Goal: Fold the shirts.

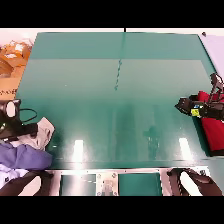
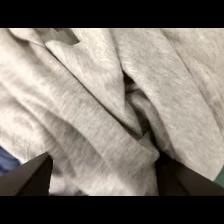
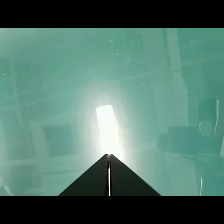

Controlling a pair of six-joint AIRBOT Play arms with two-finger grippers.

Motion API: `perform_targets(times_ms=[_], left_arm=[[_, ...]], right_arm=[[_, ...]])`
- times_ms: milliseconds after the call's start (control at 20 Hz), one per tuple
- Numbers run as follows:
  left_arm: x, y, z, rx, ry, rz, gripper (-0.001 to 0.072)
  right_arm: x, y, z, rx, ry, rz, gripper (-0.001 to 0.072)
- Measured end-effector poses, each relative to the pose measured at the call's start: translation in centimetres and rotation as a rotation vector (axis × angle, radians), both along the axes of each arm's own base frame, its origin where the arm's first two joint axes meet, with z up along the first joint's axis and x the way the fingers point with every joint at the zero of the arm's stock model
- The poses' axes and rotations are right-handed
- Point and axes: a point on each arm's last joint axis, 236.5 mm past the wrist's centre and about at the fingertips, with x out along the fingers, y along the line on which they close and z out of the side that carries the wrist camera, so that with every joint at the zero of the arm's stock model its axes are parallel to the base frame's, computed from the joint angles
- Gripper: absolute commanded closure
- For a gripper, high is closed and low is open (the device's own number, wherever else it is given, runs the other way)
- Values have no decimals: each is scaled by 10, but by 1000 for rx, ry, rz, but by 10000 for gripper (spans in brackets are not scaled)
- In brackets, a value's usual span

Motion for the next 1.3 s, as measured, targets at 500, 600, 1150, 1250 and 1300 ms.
perform_targets(times_ms=[500,600,1150,1250,1300], left_arm=[[110,-47,78,-187,-396,-125,688],[143,-93,131,-248,-529,-264,688],[149,-356,228,-608,-802,-836,15],[148,-374,202,-639,-727,-847,15],[152,-376,190,-644,-699,-844,16]], right_arm=[[2,1,1,7,-7,-4,702],[2,2,1,15,-5,-3,701],[-6,9,-2,37,31,13,336],[-7,9,-3,41,35,10,197],[-8,10,-3,43,39,11,196]])
